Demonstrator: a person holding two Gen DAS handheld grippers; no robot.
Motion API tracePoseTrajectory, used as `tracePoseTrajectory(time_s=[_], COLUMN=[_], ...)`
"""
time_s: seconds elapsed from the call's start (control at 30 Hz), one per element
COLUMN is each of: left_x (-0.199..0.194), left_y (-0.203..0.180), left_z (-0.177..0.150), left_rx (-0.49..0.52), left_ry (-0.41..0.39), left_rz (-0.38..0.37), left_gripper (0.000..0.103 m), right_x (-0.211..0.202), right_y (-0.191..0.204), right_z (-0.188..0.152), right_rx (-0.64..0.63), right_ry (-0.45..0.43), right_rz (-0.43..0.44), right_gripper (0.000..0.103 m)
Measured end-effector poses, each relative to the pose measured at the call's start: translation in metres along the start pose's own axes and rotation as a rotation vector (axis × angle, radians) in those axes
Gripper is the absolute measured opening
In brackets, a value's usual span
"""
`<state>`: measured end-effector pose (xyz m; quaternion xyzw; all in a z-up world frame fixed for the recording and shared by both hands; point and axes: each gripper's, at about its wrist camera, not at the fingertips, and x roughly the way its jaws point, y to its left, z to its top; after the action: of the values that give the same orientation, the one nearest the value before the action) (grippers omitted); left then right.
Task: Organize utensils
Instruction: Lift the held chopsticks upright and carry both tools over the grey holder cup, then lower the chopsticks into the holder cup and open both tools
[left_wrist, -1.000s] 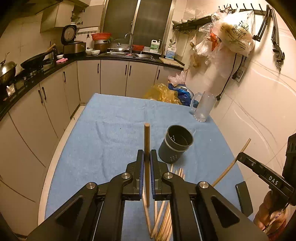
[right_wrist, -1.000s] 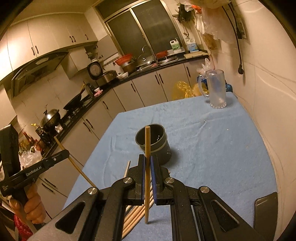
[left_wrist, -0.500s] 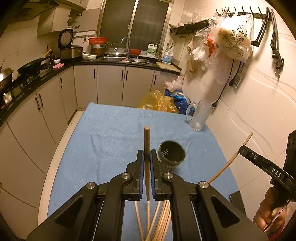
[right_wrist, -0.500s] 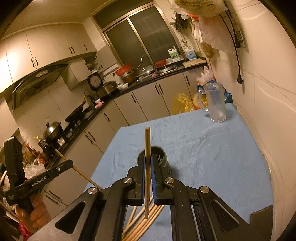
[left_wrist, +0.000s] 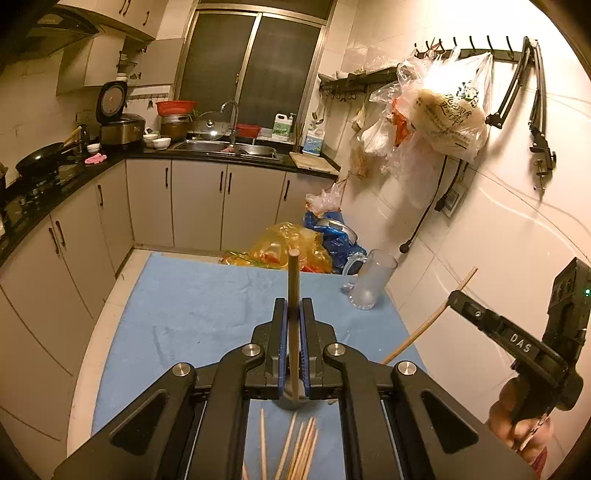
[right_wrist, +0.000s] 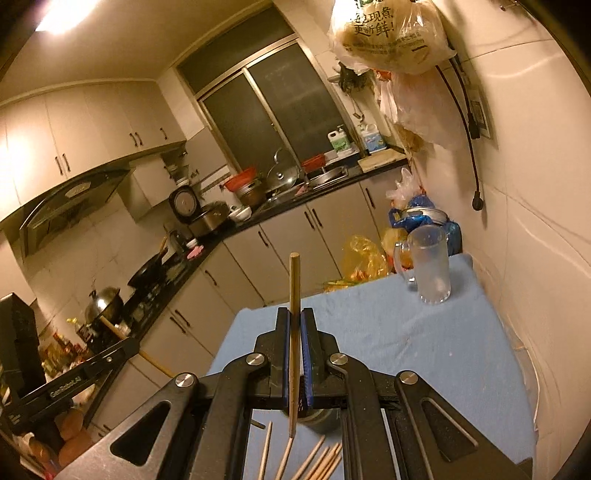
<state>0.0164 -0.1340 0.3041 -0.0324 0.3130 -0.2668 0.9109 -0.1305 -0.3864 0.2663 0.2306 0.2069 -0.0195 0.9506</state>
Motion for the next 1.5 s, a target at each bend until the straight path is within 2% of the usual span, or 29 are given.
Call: tracePoseTrajectory(time_s=[0.27, 0.6, 0.8, 0.97, 1.1, 1.27, 1.4, 1.5], left_x=[0.060, 0.118, 0.138, 0.142, 0.139, 0.116, 0.090, 0.073], left_y=[-0.003, 0.009, 0.014, 0.015, 0.016, 0.023, 0.034, 0.048], left_z=[0.003, -0.015, -0.026, -0.027, -0.027, -0.028, -0.042, -0.062], left_rx=[-0.017, -0.035, -0.034, -0.029, -0.030, -0.035, -0.038, -0.055], left_ry=[0.076, 0.179, 0.215, 0.208, 0.191, 0.166, 0.147, 0.143], left_rz=[-0.011, -0.004, 0.003, 0.002, 0.006, -0.003, 0.003, 0.009], left_gripper=[0.006, 0.006, 0.006, 0.006, 0.019, 0.019, 0.022, 0.024], right_x=[0.051, 0.097, 0.123, 0.130, 0.125, 0.108, 0.094, 0.090], right_y=[-0.017, -0.036, -0.043, -0.044, -0.043, -0.046, -0.053, -0.061], right_z=[0.005, -0.016, -0.033, -0.037, -0.035, -0.038, -0.057, -0.088], right_rx=[0.023, 0.025, 0.036, 0.037, 0.030, 0.046, 0.058, 0.072], right_ry=[0.069, 0.157, 0.232, 0.247, 0.240, 0.226, 0.255, 0.318], right_rz=[-0.028, -0.044, -0.036, -0.029, -0.036, -0.029, -0.017, -0.015], right_gripper=[0.006, 0.006, 0.006, 0.008, 0.008, 0.012, 0.017, 0.018])
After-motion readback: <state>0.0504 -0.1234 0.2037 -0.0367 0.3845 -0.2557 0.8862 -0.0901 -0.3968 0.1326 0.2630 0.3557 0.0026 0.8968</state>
